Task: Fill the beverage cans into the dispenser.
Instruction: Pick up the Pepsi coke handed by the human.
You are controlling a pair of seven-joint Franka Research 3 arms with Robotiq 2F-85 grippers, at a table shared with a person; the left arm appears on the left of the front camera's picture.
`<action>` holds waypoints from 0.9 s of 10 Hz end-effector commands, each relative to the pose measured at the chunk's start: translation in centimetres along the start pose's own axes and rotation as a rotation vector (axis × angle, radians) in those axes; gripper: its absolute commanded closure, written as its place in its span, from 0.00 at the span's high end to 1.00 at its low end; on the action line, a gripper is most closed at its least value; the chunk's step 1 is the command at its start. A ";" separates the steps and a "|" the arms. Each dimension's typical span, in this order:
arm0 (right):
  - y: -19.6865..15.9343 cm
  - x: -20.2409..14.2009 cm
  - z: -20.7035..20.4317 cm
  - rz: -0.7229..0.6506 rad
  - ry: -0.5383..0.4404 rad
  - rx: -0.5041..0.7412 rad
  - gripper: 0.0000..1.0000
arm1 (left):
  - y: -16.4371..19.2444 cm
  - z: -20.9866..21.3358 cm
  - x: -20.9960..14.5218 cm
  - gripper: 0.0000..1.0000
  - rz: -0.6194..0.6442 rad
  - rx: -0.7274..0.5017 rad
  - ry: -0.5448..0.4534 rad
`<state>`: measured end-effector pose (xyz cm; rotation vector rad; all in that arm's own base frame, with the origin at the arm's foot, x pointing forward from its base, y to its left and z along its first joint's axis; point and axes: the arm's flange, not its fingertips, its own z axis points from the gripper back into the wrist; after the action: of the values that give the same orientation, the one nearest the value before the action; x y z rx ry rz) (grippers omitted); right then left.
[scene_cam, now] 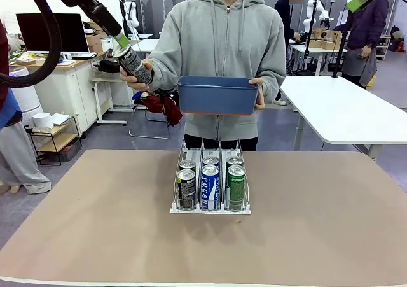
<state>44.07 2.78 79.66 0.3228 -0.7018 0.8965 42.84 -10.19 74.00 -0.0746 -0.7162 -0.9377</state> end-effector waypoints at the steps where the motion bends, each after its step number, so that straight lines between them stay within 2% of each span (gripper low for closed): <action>1: 0.1 0.0 0.1 -0.012 -0.002 0.005 1.00 | 0.5 -1.0 -0.3 1.00 0.019 0.024 0.017; 5: 0.1 0.0 0.1 -0.012 -0.002 0.005 1.00 | 1.4 -2.6 -0.9 1.00 0.045 0.012 0.025; 9: 0.1 0.0 0.1 -0.012 -0.002 0.005 1.00 | 2.1 -3.8 -1.0 1.00 0.099 -0.001 -0.010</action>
<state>44.07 2.78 79.66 0.3228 -0.7019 0.8965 45.83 -9.75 71.56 -0.0930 -0.6945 -0.8726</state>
